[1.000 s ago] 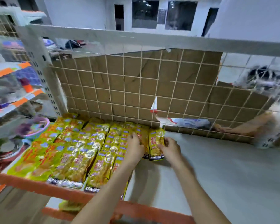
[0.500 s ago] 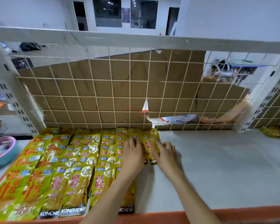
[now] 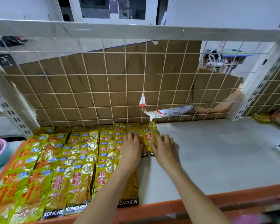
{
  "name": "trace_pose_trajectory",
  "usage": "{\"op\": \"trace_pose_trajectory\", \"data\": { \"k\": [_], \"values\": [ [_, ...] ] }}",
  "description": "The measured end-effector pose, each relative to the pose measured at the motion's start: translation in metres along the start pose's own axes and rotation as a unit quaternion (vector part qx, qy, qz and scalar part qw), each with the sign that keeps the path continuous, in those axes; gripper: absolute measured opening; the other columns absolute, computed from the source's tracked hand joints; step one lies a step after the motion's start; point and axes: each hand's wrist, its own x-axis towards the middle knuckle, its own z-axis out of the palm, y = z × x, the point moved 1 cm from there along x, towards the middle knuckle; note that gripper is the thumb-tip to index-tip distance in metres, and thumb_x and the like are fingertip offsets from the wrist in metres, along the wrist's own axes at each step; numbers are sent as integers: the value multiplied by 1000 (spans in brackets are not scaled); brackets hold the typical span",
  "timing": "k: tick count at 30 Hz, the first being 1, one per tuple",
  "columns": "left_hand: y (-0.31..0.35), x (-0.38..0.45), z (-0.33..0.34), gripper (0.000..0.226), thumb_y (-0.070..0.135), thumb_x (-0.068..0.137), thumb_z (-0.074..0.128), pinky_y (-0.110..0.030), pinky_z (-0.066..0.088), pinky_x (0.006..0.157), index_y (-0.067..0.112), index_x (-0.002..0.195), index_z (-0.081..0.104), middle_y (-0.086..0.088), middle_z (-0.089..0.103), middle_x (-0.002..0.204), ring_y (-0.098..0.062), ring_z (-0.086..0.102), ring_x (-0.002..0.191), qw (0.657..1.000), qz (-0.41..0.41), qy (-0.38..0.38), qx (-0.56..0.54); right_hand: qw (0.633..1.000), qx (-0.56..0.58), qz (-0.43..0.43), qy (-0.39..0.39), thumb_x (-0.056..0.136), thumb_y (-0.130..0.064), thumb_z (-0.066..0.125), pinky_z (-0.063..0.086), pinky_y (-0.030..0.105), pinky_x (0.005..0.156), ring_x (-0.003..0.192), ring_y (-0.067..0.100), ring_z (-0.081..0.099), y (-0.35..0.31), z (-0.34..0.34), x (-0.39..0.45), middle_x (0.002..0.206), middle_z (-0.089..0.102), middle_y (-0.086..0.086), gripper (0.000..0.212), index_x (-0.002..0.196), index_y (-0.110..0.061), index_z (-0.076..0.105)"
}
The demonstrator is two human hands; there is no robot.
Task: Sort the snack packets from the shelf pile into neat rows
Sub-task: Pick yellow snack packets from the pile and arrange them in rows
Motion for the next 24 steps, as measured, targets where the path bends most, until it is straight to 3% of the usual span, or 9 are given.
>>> {"op": "trace_pose_trajectory", "data": {
  "k": [3,6,9,11,14,16,17,20,24],
  "values": [
    [-2,2,-2,40,17,50,87,-35,51,60,-1,76,63,-18,58,75,-36,59,69,1000,11,-8,17,1000,-10,4,-6,90,-44,50,44,40,78,95,29,53,0,-1,-1,104,53,4,43,130,-28,50],
    [0,5,-10,38,25,84,61,-41,41,87,-3,108,55,-20,51,111,-39,49,106,998,-6,-55,35,999,-9,10,-47,94,-47,41,43,42,85,106,29,50,0,-9,-2,115,53,4,44,135,-29,44],
    [-5,14,-18,50,38,90,52,-38,36,97,2,125,45,-16,41,132,-34,36,124,995,-3,-64,70,994,-27,9,-101,98,-47,35,39,41,92,117,29,45,5,-27,-2,128,52,4,44,135,-25,43],
    [-6,17,-27,52,42,88,55,-38,37,95,4,122,48,-15,45,129,-33,39,122,994,25,-62,82,995,-48,4,-92,98,-46,37,37,39,93,119,29,44,10,-46,-11,130,52,4,43,132,-21,47],
    [5,8,-35,38,33,69,79,-39,50,68,5,88,63,-15,61,90,-36,59,86,988,126,-19,89,993,-86,-2,-76,98,-45,37,34,36,94,122,25,42,24,-73,-36,133,50,1,44,133,-21,48],
    [24,-11,-35,31,31,66,80,-36,51,58,7,77,63,-13,61,77,-34,61,71,981,182,26,54,994,-86,10,-68,98,-45,37,32,36,95,124,23,40,36,-91,-57,135,49,-1,45,135,-22,45],
    [37,-23,-34,26,33,72,70,-35,51,59,9,78,64,-11,61,77,-33,61,72,978,205,33,39,994,-85,16,-62,98,-45,37,31,36,97,125,22,39,42,-99,-68,136,48,-2,45,136,-22,44],
    [84,-64,-27,41,41,77,42,-32,51,70,12,90,68,-5,65,86,-27,63,80,965,262,28,0,994,-88,35,-53,98,-45,37,29,35,102,130,20,37,68,-119,-107,141,45,-3,47,139,-22,41],
    [147,-109,-11,40,37,73,52,-33,54,74,12,99,68,-5,67,95,-26,66,87,954,298,20,-30,995,-49,86,-32,97,-44,40,29,35,107,133,17,34,118,-143,-167,144,42,-4,48,139,-22,43]
  ]
}}
